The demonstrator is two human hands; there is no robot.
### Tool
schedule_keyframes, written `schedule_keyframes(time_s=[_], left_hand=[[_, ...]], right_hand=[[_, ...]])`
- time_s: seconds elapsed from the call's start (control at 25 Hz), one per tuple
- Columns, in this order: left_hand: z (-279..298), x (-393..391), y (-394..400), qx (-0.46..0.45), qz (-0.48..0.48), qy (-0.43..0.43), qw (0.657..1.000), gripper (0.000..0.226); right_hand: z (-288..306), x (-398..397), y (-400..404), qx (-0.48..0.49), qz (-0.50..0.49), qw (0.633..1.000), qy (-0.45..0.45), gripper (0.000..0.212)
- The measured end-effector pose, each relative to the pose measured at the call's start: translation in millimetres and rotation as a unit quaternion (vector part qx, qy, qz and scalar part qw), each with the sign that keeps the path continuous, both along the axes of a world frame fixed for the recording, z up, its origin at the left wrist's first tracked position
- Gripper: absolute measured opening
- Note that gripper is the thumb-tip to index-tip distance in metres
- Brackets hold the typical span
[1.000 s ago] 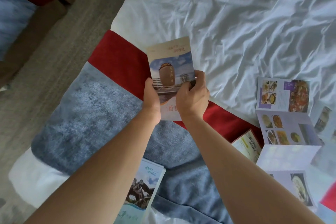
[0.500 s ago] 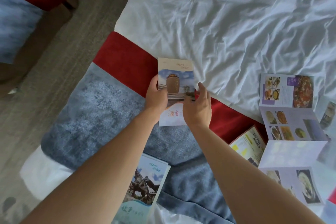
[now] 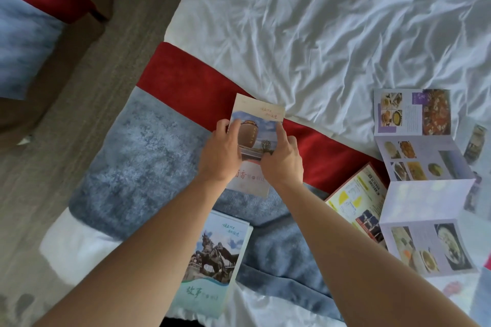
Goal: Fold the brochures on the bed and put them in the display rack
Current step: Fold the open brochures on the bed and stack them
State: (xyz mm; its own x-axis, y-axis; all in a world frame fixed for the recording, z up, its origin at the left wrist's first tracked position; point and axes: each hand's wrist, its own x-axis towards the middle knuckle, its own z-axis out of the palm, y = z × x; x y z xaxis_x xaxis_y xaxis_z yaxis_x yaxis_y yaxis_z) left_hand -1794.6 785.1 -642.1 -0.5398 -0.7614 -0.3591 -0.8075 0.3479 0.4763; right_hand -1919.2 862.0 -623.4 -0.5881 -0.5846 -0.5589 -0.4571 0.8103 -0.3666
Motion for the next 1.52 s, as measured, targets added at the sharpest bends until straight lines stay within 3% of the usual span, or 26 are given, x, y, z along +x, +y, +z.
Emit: schedule_keyframes(time_s=[0.24, 0.44, 0.92, 1.2, 1.52], left_hand=[[21.5, 24.0, 29.1, -0.058, -0.055, -0.003, 0.997, 0.061], [31.5, 61.8, 68.4, -0.076, -0.073, -0.014, 0.994, 0.069], [43.3, 154.6, 190.5, -0.067, -0.037, -0.036, 0.996, 0.058], [31.3, 189.3, 201.6, -0.038, -0.115, -0.094, 0.988, 0.07], [-2.9, 201.6, 190.2, -0.016, -0.132, -0.075, 0.988, 0.072]], right_hand=[[16.3, 24.7, 38.0, 0.013, 0.036, 0.999, 0.007, 0.08], [28.9, 59.8, 78.8, 0.012, 0.051, 0.999, 0.003, 0.086], [31.3, 140.8, 193.7, 0.026, 0.106, 0.993, -0.042, 0.094], [14.8, 173.8, 211.7, 0.044, 0.089, 0.994, -0.054, 0.096], [-13.0, 193.5, 207.9, 0.046, 0.081, 0.995, -0.037, 0.094]])
